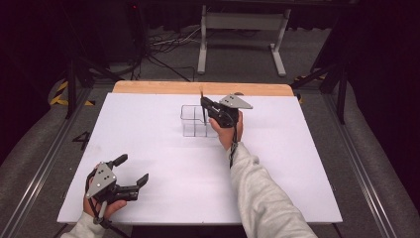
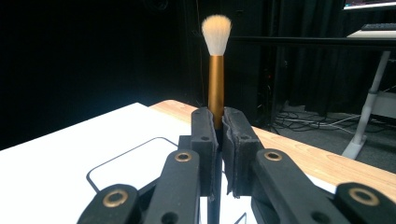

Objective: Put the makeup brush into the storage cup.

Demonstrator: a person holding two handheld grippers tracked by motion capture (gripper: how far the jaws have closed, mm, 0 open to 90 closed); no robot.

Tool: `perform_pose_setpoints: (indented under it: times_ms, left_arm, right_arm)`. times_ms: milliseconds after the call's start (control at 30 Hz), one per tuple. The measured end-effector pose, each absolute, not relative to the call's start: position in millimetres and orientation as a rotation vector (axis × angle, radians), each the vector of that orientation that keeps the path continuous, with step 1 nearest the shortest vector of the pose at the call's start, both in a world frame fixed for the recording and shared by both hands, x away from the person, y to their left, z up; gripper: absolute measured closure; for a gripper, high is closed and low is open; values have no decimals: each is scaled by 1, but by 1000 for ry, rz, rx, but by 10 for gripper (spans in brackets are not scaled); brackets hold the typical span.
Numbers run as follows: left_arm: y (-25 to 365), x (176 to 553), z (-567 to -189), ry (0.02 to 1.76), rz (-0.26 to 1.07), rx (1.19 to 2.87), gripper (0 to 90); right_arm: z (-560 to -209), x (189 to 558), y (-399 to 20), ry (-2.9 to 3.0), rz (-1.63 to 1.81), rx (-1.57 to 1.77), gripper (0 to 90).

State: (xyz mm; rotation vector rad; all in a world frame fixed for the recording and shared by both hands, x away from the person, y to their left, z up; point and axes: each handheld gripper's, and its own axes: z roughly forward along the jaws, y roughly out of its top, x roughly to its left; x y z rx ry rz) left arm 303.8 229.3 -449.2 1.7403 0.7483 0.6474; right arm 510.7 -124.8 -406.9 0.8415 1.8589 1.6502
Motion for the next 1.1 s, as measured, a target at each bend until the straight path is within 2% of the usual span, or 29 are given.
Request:
perform_pose_setpoints:
  times_ms: [200, 500, 1100]
  left_arm:
    - [230, 303, -449, 748, 644, 1744, 73]
    - [231, 302, -449, 749, 639, 1749, 73]
    - [230, 301, -449, 751, 653, 1744, 70]
  right_arm:
    - [-405, 510, -125, 1868, 1647, 824, 825]
    - [-398, 506, -130, 1839, 1625, 832, 639]
    - [-371, 485, -150, 1801, 1542, 748, 392]
